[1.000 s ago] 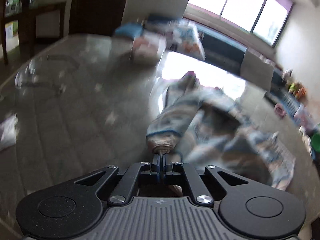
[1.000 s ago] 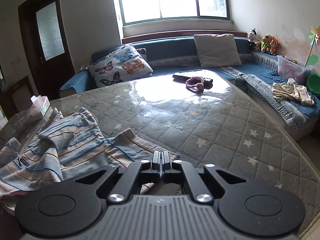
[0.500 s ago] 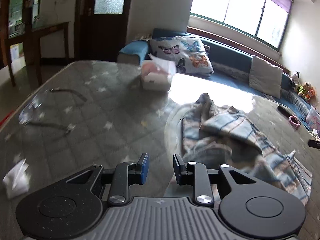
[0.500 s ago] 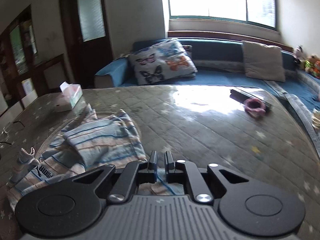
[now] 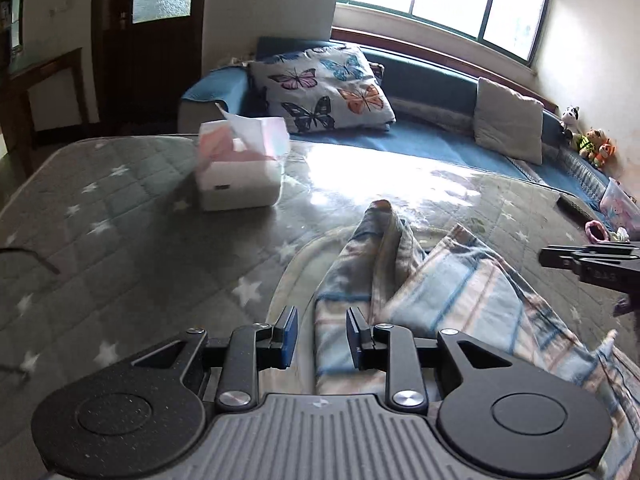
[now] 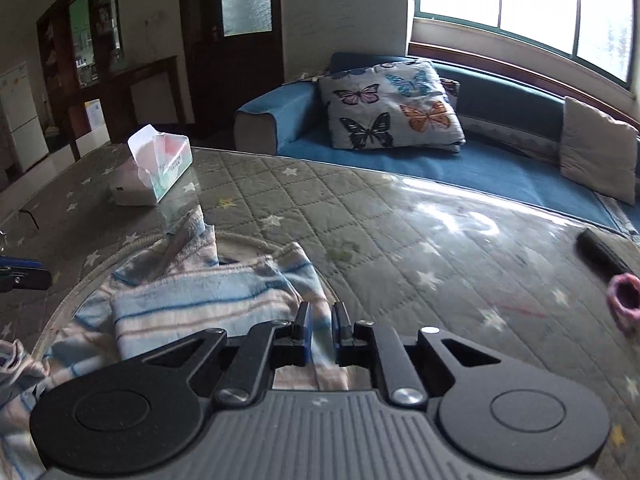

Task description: Fold towel

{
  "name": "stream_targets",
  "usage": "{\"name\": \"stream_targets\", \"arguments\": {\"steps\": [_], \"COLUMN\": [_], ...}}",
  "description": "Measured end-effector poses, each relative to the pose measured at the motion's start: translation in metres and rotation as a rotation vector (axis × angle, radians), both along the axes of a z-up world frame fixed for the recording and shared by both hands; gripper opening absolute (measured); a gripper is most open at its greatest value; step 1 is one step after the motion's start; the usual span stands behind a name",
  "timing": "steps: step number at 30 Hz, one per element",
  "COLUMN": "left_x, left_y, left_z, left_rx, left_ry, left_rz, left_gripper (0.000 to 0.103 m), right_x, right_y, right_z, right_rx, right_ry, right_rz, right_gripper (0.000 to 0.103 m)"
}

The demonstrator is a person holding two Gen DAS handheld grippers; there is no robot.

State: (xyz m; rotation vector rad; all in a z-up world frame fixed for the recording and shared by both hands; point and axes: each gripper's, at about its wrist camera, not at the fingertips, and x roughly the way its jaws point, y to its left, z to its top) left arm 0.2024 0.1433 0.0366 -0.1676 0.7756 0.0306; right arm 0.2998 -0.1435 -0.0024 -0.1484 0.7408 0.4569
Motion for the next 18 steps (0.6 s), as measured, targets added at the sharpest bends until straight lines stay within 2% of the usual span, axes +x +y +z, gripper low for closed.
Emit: {"name": "stream_targets", "arguments": {"steps": [4,6,12,18], "left_x": [0.028,0.040,0.060,0.070], "left_y": [0.000,-0.001,-0.006,-0.012], "left_z": [-0.009,-0.014,-0.023,-0.027], "left_rx": [-0.013,-0.015,-0.020,-0.021], "left_ry": [0.010,0.012,0.019,0.016], "left_rz": [-0.015,-0.026,-0.063,-0.089], "left_gripper": [0.029,0.029,0.029,0.029], "right_x": [0.031,0.041,0.068,0.073], "right_y": [0.017,0.024,0.037,0.041], "right_z": [-0.013,-0.019,-0.036,-0.046], "right_rx": [0.025,0.028,0.013,0.005], "right_ry": [0.023,0.030,0.043,0.046], "right_rz": [0.022,0.030,0.043,0.055], "right_gripper": [0.012,0.019,0.019,0.019]}}
